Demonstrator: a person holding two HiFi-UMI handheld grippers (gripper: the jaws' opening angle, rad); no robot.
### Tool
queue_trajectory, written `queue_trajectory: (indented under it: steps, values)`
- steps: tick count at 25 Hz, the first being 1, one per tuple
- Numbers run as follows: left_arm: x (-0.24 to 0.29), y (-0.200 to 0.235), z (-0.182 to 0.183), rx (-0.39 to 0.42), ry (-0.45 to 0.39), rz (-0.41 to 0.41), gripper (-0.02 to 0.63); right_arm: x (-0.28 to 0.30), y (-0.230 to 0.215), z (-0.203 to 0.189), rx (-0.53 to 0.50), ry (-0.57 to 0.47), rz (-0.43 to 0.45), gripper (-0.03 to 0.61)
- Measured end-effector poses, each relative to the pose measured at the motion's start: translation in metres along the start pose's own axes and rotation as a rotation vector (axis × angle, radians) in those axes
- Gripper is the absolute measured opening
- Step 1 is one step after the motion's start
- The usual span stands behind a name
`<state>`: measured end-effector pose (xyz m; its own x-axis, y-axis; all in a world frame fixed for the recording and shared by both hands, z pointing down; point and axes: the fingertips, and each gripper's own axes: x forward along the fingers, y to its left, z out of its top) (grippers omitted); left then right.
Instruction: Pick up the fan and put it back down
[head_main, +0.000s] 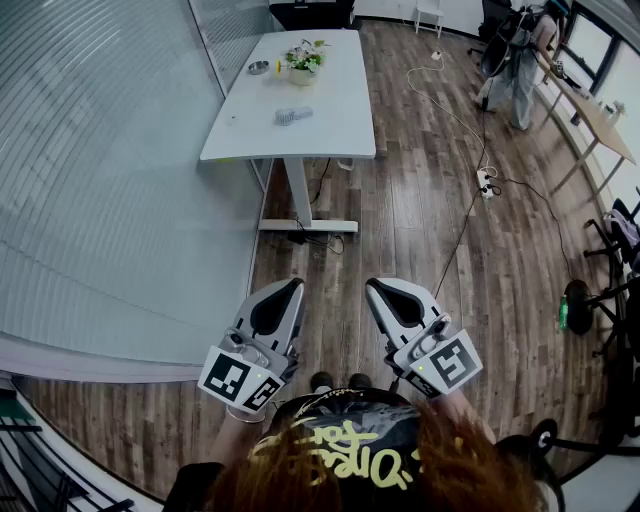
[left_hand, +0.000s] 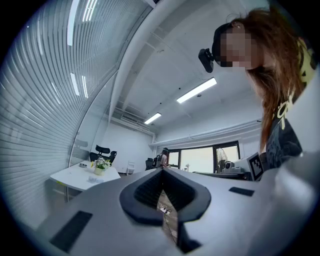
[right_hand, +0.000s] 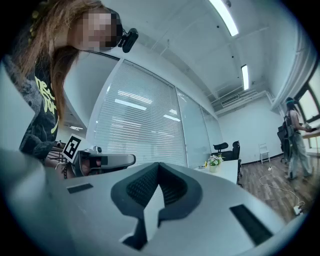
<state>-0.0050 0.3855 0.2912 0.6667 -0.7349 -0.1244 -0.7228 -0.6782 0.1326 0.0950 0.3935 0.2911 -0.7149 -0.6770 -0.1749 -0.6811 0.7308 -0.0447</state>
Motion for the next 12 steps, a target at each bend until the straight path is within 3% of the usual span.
queue_trajectory:
  steps: [12]
  values:
    - [0.000,0.002,0.002,-0.010,-0.005,0.002,-0.009,0.002,0.001,-0.010,-0.010,0.052,-0.008,0.003]
